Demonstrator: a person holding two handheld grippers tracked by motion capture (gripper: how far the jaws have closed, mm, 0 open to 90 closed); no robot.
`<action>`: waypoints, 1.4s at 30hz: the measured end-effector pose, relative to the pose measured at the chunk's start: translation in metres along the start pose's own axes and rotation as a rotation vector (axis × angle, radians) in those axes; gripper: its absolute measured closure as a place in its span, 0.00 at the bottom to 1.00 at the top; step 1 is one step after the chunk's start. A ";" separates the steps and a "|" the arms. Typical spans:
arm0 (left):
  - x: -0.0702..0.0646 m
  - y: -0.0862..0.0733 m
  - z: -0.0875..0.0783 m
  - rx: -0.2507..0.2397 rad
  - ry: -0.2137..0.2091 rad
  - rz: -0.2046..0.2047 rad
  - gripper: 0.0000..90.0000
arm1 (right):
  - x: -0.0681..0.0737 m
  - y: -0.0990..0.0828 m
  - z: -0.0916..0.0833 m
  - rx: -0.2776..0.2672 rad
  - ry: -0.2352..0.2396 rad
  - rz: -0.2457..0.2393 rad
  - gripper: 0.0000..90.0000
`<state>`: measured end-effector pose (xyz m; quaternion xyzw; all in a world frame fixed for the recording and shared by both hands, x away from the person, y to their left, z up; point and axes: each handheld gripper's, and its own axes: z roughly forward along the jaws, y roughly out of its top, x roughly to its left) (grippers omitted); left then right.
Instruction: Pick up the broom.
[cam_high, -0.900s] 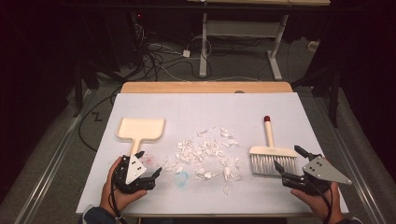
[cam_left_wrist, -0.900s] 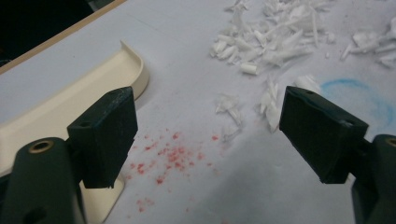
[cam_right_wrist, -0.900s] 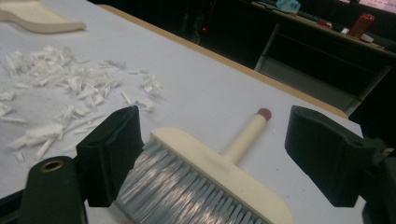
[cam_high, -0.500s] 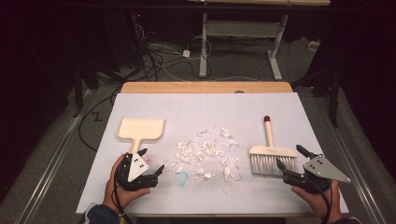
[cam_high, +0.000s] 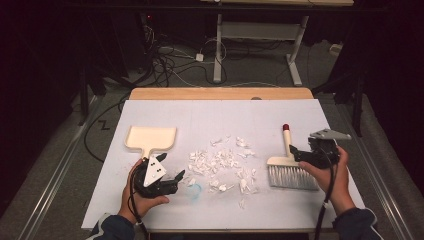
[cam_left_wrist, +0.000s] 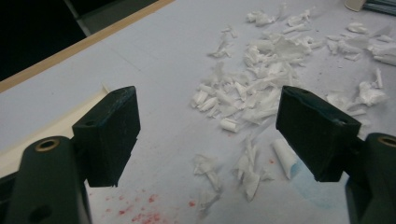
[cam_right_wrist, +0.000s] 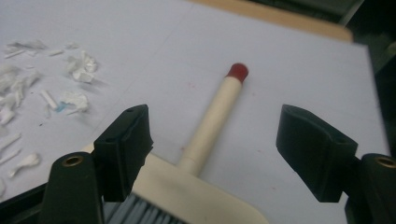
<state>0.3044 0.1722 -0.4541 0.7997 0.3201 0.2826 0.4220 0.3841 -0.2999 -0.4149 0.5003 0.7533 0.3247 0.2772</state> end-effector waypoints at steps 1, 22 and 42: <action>-0.002 0.000 0.001 0.009 -0.002 0.011 0.23 | 0.000 0.002 0.012 0.050 0.005 -0.002 0.34; -0.012 0.003 0.010 0.035 -0.040 0.031 0.23 | 0.002 -0.001 0.068 0.225 0.108 -0.018 0.80; -0.059 0.076 0.018 -0.050 -0.273 0.007 0.20 | 0.016 0.015 -0.032 -0.200 0.221 -0.067 0.80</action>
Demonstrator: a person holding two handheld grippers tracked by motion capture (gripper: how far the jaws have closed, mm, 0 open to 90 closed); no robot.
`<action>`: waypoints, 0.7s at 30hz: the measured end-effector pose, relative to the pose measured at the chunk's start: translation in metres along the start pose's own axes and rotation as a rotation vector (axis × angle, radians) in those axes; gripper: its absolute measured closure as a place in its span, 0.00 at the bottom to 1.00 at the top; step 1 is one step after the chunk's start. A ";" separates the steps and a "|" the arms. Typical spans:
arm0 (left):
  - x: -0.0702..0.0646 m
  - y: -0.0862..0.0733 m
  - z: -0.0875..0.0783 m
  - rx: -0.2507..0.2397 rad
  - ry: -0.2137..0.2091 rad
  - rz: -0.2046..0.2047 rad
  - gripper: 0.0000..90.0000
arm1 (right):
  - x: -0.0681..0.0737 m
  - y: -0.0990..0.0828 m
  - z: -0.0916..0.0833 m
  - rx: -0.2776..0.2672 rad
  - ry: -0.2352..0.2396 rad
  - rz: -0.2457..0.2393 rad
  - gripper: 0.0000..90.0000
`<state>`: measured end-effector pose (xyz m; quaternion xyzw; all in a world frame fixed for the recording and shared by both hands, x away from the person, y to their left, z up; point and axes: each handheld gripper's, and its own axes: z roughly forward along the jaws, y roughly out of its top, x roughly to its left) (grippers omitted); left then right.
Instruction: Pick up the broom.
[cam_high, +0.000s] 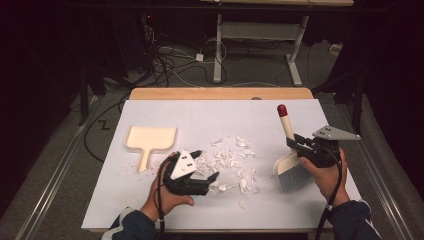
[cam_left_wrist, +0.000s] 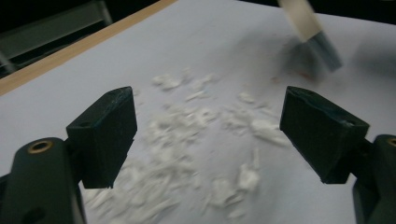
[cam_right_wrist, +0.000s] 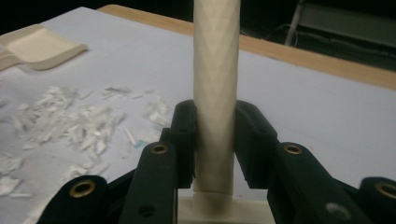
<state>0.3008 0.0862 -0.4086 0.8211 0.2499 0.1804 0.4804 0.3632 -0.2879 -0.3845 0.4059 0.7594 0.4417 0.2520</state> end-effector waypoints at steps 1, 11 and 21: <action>-0.007 0.005 0.004 -0.004 -0.021 0.007 0.20 | 0.005 0.002 -0.002 -0.019 0.004 -0.012 0.80; -0.046 0.031 0.050 -0.025 -0.181 -0.030 0.23 | 0.053 0.013 -0.009 -0.075 0.036 -0.074 0.80; -0.047 0.026 0.074 0.000 -0.201 -0.106 0.35 | 0.097 0.014 -0.007 -0.098 0.096 -0.147 0.80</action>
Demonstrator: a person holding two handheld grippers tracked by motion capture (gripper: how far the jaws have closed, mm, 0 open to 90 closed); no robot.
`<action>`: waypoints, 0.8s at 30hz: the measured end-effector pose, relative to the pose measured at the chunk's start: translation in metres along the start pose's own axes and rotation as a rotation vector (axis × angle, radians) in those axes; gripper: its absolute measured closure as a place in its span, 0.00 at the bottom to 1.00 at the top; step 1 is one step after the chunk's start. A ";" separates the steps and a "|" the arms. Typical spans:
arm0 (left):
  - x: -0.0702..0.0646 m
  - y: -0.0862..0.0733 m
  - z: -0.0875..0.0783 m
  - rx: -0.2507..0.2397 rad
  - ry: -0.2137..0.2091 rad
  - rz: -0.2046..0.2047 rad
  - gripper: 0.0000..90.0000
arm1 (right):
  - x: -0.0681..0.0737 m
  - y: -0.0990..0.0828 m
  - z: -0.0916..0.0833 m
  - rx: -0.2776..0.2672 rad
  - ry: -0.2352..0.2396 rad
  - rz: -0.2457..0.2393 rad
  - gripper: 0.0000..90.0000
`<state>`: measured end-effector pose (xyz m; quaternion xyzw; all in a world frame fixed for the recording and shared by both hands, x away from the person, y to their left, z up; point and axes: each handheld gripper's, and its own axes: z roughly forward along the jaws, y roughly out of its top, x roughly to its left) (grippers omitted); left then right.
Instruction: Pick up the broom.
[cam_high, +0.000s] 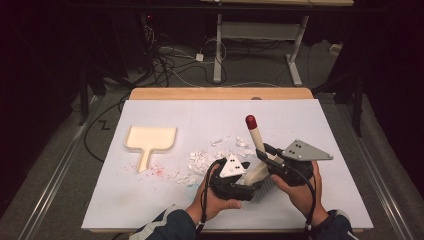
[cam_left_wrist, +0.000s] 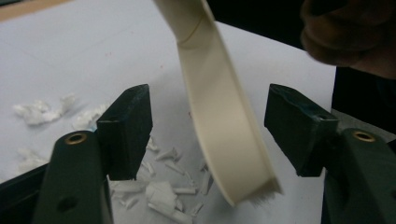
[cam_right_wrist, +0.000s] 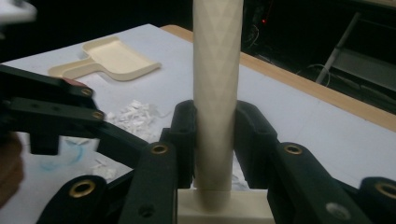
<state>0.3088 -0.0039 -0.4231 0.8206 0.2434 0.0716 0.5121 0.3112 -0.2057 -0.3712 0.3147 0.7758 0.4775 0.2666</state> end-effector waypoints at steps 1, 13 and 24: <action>0.004 -0.003 0.001 0.012 0.004 -0.012 0.36 | 0.003 0.001 -0.001 -0.005 0.007 -0.010 0.80; 0.017 -0.005 -0.022 -0.019 -0.027 0.053 0.73 | 0.006 0.006 -0.013 -0.083 0.026 -0.032 0.77; 0.035 -0.008 -0.051 0.088 -0.128 0.170 0.73 | -0.019 -0.012 0.009 0.119 0.311 -0.211 0.35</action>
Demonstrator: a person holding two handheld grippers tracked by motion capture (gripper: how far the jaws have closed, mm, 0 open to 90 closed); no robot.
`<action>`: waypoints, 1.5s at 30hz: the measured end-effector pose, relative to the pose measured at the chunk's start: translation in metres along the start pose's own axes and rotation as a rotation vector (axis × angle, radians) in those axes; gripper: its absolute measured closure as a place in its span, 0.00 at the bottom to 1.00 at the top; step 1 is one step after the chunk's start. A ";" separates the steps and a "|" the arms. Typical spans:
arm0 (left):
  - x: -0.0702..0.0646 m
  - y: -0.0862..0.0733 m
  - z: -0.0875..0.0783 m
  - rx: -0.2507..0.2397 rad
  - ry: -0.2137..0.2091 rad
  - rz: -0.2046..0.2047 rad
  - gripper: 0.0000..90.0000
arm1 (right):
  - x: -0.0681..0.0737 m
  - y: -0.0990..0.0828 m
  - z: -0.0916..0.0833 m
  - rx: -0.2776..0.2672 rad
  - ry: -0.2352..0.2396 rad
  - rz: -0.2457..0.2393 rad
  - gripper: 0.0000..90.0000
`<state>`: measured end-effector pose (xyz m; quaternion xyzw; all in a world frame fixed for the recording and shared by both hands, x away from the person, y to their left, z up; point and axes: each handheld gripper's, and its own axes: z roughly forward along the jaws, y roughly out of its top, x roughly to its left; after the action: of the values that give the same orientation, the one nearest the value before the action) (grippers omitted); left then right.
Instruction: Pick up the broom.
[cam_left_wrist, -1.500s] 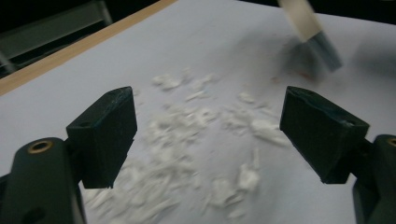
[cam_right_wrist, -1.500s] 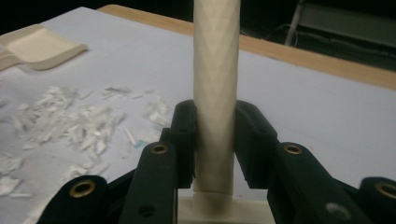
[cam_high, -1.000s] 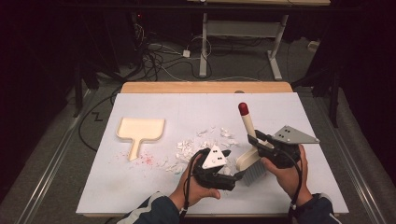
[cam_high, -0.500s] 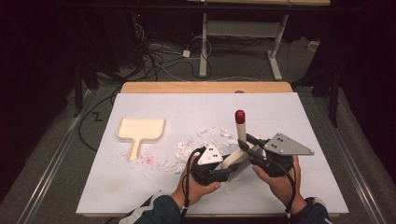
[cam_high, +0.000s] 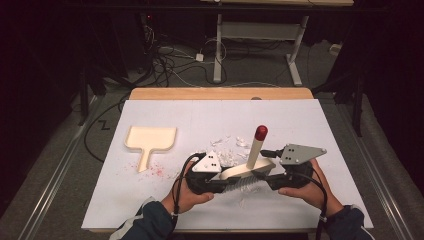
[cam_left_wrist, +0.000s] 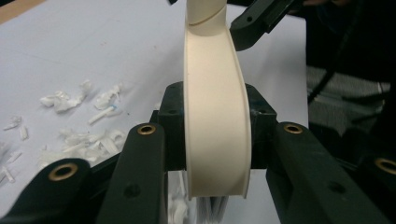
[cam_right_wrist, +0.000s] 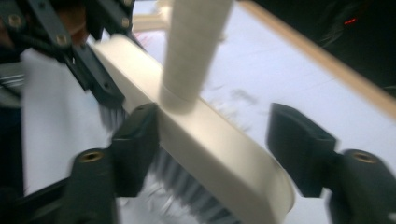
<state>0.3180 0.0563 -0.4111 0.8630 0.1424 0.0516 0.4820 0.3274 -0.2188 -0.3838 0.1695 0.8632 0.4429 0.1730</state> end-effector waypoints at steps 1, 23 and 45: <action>0.000 -0.001 -0.001 0.007 -0.010 0.009 0.73 | -0.001 -0.002 0.003 0.013 0.034 0.007 0.34; 0.010 -0.010 -0.011 -0.057 0.027 0.030 0.35 | 0.009 -0.009 0.030 0.065 0.350 0.000 0.76; 0.015 -0.096 -0.090 0.038 0.588 0.009 0.23 | -0.041 -0.009 -0.011 0.016 -0.019 0.203 0.75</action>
<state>0.2928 0.1814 -0.4450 0.8206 0.2731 0.2987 0.4036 0.3572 -0.2492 -0.3791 0.2618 0.8433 0.4498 0.1340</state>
